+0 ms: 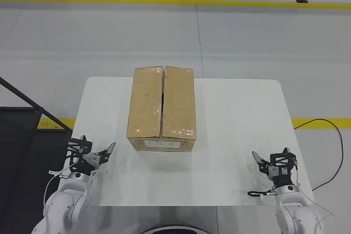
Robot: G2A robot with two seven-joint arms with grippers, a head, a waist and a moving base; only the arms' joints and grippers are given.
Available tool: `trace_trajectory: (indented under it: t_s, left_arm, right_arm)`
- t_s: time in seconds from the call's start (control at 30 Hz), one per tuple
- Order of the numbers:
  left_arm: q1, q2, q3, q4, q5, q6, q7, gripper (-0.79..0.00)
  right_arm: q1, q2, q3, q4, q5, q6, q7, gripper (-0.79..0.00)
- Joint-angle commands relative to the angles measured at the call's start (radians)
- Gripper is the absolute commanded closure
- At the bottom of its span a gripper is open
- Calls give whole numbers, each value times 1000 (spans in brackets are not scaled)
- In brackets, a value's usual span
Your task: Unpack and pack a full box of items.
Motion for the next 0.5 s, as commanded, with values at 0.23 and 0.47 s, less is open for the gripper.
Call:
trace_trajectory:
  t_s: [0.23,0.47]
  left_arm:
    - [0,0,0,-2,-2,-3,3,-785]
    - [4,-4,-11,9,-51,-41,65,-785]
  right_arm:
    - [0,0,0,0,0,0,0,-785]
    - [2,0,-1,-3,2,-5,-5,-785]
